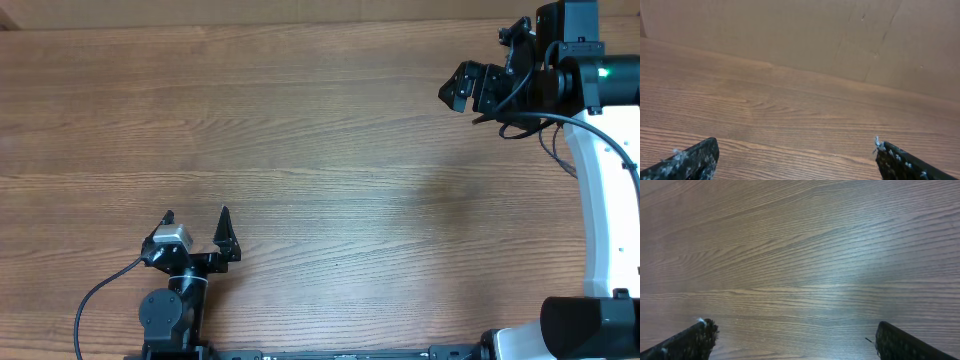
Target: Untangle cables
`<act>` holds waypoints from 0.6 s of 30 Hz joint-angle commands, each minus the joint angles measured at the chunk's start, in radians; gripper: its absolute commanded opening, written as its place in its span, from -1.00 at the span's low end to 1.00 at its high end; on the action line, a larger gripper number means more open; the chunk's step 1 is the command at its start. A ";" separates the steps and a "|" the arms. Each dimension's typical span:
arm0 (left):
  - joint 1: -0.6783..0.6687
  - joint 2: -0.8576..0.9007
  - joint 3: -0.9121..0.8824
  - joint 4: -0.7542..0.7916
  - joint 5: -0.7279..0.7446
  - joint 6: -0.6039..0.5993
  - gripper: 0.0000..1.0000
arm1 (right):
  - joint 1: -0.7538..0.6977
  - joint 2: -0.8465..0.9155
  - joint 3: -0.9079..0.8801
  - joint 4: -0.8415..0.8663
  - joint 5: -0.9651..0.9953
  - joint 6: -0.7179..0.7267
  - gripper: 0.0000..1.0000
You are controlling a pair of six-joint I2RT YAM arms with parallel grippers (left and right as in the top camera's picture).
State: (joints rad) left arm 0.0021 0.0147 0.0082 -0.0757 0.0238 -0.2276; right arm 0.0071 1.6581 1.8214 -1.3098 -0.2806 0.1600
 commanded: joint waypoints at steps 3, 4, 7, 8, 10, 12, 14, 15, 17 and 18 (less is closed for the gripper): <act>0.004 -0.010 -0.003 -0.002 -0.005 0.023 0.99 | -0.001 0.006 0.008 0.002 0.060 -0.004 1.00; 0.005 -0.010 -0.003 -0.002 -0.005 0.023 1.00 | -0.001 0.005 0.008 0.003 0.059 -0.004 1.00; 0.004 -0.010 -0.003 -0.002 -0.005 0.023 0.99 | -0.001 0.005 0.008 0.002 0.059 -0.004 1.00; 0.004 -0.010 -0.003 -0.002 -0.005 0.022 0.99 | -0.001 0.005 0.008 0.003 0.059 -0.004 1.00; 0.005 -0.010 -0.003 -0.003 -0.005 0.022 0.99 | -0.001 0.004 0.008 0.000 0.059 -0.004 1.00; 0.005 -0.010 -0.003 -0.002 -0.005 0.023 0.99 | -0.001 0.002 0.008 -0.014 0.063 -0.004 1.00; 0.004 -0.010 -0.003 -0.002 -0.005 0.023 0.99 | 0.001 -0.004 0.008 -0.020 0.063 -0.004 1.00; 0.005 -0.010 -0.003 -0.002 -0.005 0.022 0.99 | 0.000 -0.008 0.008 -0.019 0.063 -0.005 1.00; 0.005 -0.010 -0.003 -0.002 -0.005 0.022 1.00 | 0.000 -0.022 0.008 0.000 0.067 -0.004 1.00; 0.005 -0.010 -0.003 -0.002 -0.005 0.023 0.99 | 0.000 -0.029 0.008 0.014 0.068 -0.004 1.00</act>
State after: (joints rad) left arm 0.0021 0.0147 0.0082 -0.0757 0.0223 -0.2276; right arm 0.0071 1.6581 1.8214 -1.3182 -0.2272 0.1596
